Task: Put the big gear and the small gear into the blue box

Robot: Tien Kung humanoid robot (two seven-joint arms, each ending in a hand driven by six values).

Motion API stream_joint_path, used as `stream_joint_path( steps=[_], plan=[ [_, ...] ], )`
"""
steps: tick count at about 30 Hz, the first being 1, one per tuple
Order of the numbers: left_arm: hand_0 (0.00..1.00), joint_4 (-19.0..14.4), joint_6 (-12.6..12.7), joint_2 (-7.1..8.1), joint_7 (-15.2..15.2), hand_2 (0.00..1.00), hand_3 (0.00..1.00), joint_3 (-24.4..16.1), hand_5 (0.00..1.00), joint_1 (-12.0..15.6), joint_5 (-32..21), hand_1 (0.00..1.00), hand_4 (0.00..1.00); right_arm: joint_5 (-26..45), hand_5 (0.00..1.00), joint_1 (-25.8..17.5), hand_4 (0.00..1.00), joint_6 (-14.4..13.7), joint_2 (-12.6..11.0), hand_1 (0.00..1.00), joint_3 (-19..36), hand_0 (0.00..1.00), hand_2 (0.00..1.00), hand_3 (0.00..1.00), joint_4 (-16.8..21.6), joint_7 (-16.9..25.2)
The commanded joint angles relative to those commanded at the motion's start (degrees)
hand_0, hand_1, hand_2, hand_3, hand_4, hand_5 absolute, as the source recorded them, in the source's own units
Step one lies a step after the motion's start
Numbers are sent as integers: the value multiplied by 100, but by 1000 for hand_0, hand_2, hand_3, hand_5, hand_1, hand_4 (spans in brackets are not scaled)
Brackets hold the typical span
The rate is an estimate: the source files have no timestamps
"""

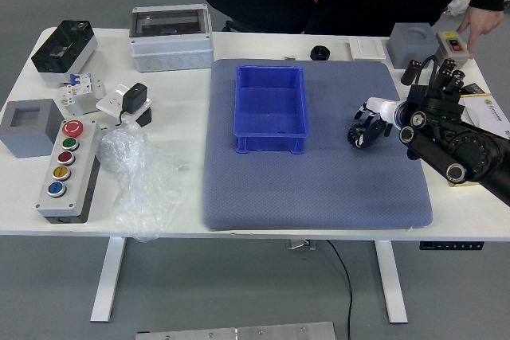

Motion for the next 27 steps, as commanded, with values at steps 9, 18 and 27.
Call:
stream_joint_path(
  steps=[9, 18, 27],
  plan=[
    [892, -1, 0, -5, 0, 878, 861, -2, 349, 0, 1, 880, 665, -72, 144, -33, 793, -108, 40, 399, -70, 345, 500, 629, -41, 0],
    [892, -2, 1, -6, 1, 875, 862, -3, 349, -2, 4, 880, 665, -123, 118, -60, 710, -231, 66, 344, -121, 314, 459, 613, -75, -19],
    [891, -1, 3, 15, 2, 876, 862, -13, 349, 24, 4, 879, 665, -202, 94, 16, 605, -356, -18, 308, -55, 311, 434, 615, 6, -58]
  ],
)
